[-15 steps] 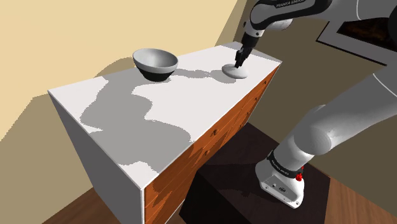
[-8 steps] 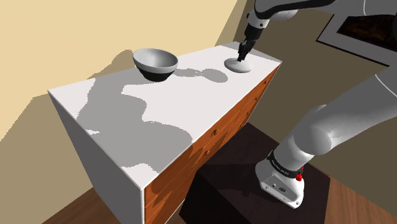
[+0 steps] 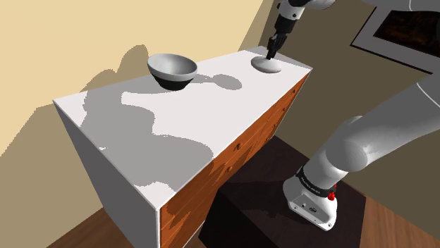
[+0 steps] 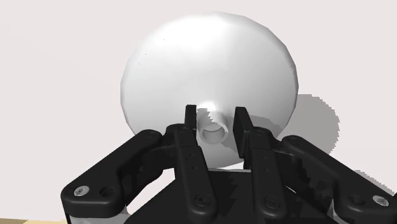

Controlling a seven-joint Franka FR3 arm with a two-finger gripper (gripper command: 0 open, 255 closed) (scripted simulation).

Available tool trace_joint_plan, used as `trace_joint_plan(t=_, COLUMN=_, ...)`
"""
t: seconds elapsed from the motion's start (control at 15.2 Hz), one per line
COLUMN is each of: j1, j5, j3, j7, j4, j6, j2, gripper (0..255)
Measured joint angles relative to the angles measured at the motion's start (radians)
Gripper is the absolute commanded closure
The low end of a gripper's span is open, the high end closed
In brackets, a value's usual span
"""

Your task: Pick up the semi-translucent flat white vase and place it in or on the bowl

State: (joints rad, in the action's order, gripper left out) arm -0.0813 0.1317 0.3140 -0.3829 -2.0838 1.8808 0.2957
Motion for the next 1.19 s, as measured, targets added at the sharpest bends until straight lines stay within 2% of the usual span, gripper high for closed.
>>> trace_joint_plan(t=0.86, j1=0.005, j5=-0.009, j3=-0.008, j7=-0.011, j4=0.183, j6=-0.172, j2=-0.011, gripper=255)
trace_joint_plan(t=1.19, j1=0.043, j5=-0.026, j3=-0.07, j7=0.08, j4=0.234, j6=-0.202, j2=-0.042, gripper=255)
